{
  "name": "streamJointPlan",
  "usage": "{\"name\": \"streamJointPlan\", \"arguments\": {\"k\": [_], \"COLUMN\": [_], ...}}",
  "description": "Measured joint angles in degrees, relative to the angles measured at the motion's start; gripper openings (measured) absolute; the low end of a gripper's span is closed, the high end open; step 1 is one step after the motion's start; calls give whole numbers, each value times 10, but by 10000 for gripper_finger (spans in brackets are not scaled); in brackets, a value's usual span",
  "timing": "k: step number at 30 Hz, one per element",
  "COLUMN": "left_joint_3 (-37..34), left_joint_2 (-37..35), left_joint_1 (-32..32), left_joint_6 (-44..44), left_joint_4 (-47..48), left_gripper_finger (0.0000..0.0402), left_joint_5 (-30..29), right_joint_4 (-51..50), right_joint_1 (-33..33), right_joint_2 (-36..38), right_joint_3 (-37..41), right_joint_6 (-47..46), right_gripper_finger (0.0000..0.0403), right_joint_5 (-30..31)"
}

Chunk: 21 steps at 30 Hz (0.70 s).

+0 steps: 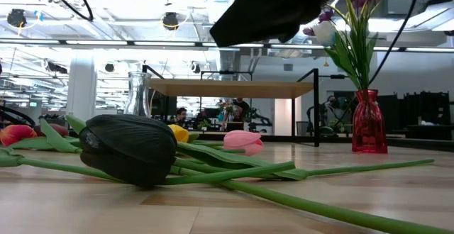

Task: Pick and place flowers into a vace then onto a shelf
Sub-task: Put the pink flower into the red vase

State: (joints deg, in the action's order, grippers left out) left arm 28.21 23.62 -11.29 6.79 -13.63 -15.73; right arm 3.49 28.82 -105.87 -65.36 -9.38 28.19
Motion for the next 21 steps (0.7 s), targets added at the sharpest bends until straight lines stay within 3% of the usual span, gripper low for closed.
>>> {"name": "streamJointPlan", "arguments": {"k": [7,12,21], "left_joint_3": [0,0,0], "left_joint_2": [0,0,0], "left_joint_1": [0,0,0], "left_joint_6": [9,18,41], "left_joint_4": [-3,-5,-5], "left_gripper_finger": [185,185,185], "left_joint_5": [-1,-1,2], "right_joint_4": [-66,-141,-188], "right_joint_1": [9,-5,-35], "right_joint_2": [-3,1,-4], "right_joint_3": [-33,-50,-52], "right_joint_6": [-1,-54,-106], "right_gripper_finger": [133,140,181], "right_joint_5": [1,2,-3]}}
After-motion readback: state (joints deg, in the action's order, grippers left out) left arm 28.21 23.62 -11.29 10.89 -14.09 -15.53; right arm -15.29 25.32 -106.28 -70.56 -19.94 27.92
